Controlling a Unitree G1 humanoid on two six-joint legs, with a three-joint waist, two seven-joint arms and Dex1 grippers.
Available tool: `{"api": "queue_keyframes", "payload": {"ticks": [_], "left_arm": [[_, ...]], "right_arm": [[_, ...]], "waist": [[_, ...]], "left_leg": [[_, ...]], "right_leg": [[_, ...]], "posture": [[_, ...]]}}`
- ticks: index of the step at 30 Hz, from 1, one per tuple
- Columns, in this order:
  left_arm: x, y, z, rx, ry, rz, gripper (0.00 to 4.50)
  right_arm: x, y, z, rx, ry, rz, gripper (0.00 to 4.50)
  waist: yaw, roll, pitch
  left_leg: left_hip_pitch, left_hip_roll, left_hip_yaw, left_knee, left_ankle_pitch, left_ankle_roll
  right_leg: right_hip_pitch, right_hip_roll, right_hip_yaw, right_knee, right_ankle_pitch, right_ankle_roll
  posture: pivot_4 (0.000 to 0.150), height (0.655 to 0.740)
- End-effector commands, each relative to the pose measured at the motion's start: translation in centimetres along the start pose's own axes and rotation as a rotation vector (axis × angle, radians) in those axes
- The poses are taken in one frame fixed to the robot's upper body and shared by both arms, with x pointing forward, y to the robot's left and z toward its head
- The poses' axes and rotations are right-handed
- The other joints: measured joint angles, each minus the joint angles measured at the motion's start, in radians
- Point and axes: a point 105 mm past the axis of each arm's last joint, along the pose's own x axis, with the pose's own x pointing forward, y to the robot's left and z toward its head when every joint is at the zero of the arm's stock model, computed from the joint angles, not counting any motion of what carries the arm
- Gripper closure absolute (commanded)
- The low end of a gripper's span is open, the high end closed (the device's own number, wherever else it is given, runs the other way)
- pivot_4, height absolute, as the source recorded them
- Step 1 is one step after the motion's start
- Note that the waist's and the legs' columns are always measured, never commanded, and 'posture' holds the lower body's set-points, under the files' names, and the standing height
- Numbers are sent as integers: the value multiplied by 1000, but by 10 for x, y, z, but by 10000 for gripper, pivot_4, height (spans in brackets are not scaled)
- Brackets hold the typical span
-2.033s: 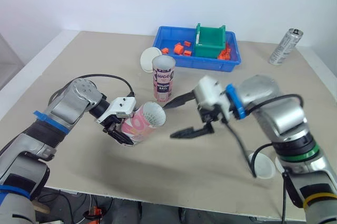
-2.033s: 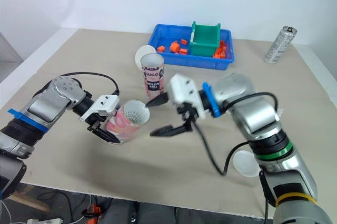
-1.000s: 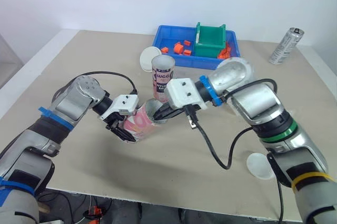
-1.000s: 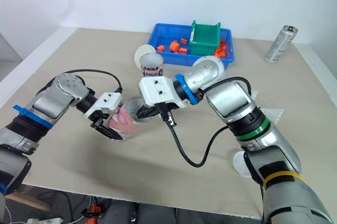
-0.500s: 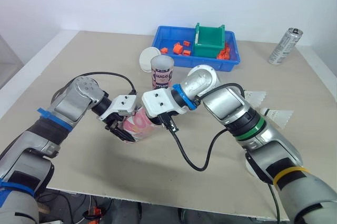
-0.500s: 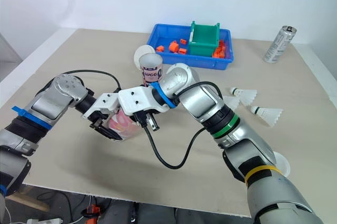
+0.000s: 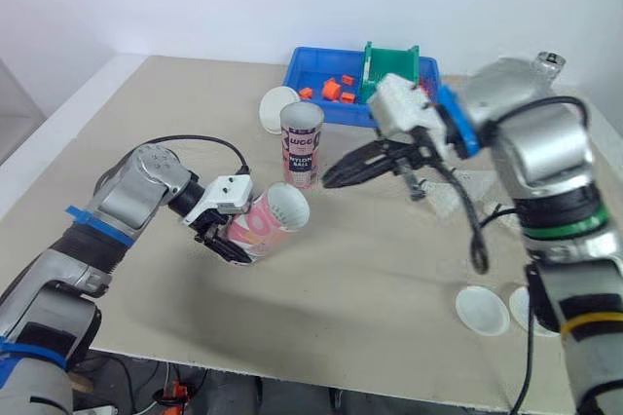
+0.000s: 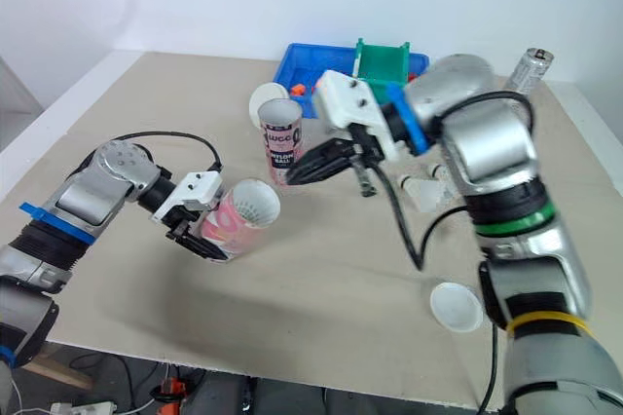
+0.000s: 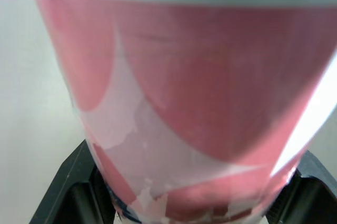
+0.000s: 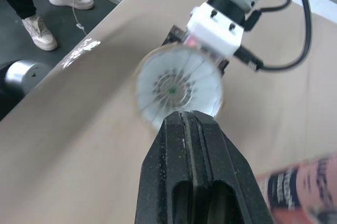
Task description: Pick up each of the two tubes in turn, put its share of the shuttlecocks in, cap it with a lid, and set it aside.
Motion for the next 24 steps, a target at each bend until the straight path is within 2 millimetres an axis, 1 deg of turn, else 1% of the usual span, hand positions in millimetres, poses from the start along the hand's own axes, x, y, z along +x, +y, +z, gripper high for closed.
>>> {"api": "queue_keyframes", "payload": {"ticks": [1,2,4,6,8,10,12,17,21,24], "left_arm": [[6,-2,28,57,-161,-5,14114],[5,-2,34,60,-204,4,14114],[5,-2,45,60,-294,23,14114],[6,-3,53,54,-367,46,14114],[12,-7,51,53,-400,65,14114],[17,-11,47,39,-417,78,14114],[22,-15,42,36,-433,90,14114],[53,-19,27,20,-486,134,14114],[71,-21,28,27,-540,156,14114],[78,-14,30,81,-557,211,14114]], "right_arm": [[-27,15,-6,7,22,-58,44437],[-30,17,-8,18,24,-91,44437],[-36,20,-21,63,47,-167,44437],[-40,26,-39,124,81,-231,44437],[-44,35,-61,187,141,-270,44437],[-46,43,-73,235,180,-276,44437],[-46,49,-78,252,197,-266,44437],[-49,55,-90,284,238,-257,44437],[-51,63,-94,301,255,-241,44437],[-56,67,-98,313,279,-250,44437]], "waist": [[0,-2,1],[-2,-2,2],[-9,-3,3],[-15,-3,3],[-18,-3,3],[-24,-2,3],[-28,-2,4],[-27,-2,4],[-25,-3,4],[-24,-3,4]], "left_leg": [[-1,0,0,0,0,0],[-4,0,0,1,0,0],[-7,0,0,2,0,0],[-8,1,-1,1,0,0],[-7,1,-2,0,0,0],[-6,1,-2,0,-1,1],[-6,1,-2,0,-1,1],[-5,1,-2,2,0,0],[-5,0,-1,4,0,0],[-6,0,-1,5,0,0]], "right_leg": [[0,-1,-1,0,0,0],[-2,-1,-1,0,0,1],[-5,0,-1,0,4,4],[-6,1,-2,0,4,3],[-5,1,-3,1,3,2],[-4,1,-3,1,2,1],[-4,1,-3,1,2,2],[-2,1,-3,0,3,6],[-1,-1,-3,-1,3,4],[-1,-1,-3,-1,3,4]], "posture": [[1500,7275],[1500,7275],[1500,7275],[1500,7275],[1500,7275],[1500,7275],[1500,7275],[1500,7275],[1500,7275],[1500,7275]]}}
